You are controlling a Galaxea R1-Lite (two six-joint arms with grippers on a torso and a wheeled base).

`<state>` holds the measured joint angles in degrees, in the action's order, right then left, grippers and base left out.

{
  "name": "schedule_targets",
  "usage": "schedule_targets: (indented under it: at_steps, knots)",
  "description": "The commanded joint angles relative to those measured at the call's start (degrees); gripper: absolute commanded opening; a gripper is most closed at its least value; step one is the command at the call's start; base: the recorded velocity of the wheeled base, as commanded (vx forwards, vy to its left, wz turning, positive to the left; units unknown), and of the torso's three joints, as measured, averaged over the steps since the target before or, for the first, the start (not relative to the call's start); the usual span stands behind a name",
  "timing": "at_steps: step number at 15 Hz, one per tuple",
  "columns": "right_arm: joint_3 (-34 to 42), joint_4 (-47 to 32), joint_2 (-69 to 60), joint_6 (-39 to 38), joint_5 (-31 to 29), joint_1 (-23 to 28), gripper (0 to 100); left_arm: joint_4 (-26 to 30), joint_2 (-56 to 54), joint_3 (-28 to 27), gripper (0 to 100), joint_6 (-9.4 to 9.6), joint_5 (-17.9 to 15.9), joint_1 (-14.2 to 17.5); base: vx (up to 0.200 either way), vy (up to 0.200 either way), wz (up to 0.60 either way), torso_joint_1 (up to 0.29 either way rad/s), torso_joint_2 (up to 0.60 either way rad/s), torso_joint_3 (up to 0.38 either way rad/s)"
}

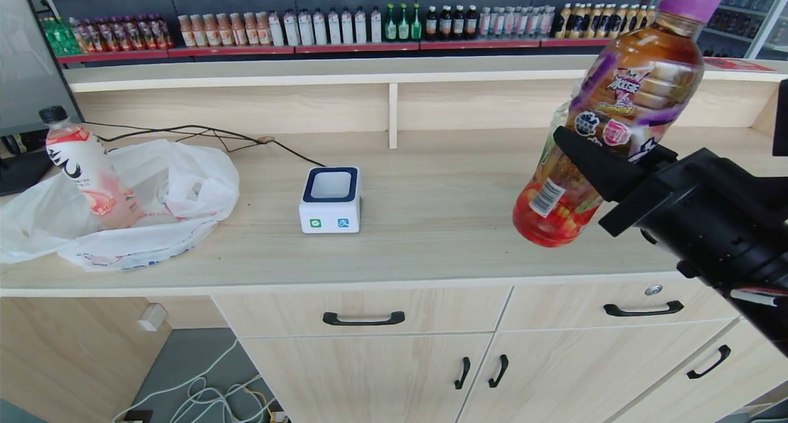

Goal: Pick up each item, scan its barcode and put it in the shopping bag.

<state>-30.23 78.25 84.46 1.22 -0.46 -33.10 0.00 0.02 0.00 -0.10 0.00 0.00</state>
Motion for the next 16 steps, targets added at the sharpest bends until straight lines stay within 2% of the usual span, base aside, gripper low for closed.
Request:
schedule_targets:
  at_steps: [1,5,9,11,13,16]
  knots:
    - [-0.4,0.5,1.9,-0.1,0.1,-0.1,0,0.0,0.0,0.0,100,-0.08,0.0,0.0,0.0,0.0,0.0,0.0,0.0,0.0]
    - [-2.7,2.4,6.0,-0.6,1.3,-1.8,0,0.0,0.0,0.0,100,0.01,0.0,0.0,0.0,0.0,0.0,0.0,0.0,0.0]
    - [-3.0,3.7,6.2,-4.5,7.2,-2.9,0,0.0,0.0,0.0,100,0.01,0.0,0.0,0.0,0.0,0.0,0.0,0.0,0.0]
    - [-1.3,6.2,5.2,-5.6,12.7,-2.9,0,0.0,0.0,0.0,100,0.01,0.0,0.0,0.0,0.0,0.0,0.0,0.0,0.0]
    - [0.6,9.4,3.5,-6.5,21.3,-2.8,0,0.0,0.0,0.0,100,-0.08,0.0,0.0,0.0,0.0,0.0,0.0,0.0,0.0]
    - [2.5,9.9,2.7,-5.3,27.3,-4.5,0,0.0,0.0,0.0,100,-0.08,0.0,0.0,0.0,0.0,0.0,0.0,0.0,0.0]
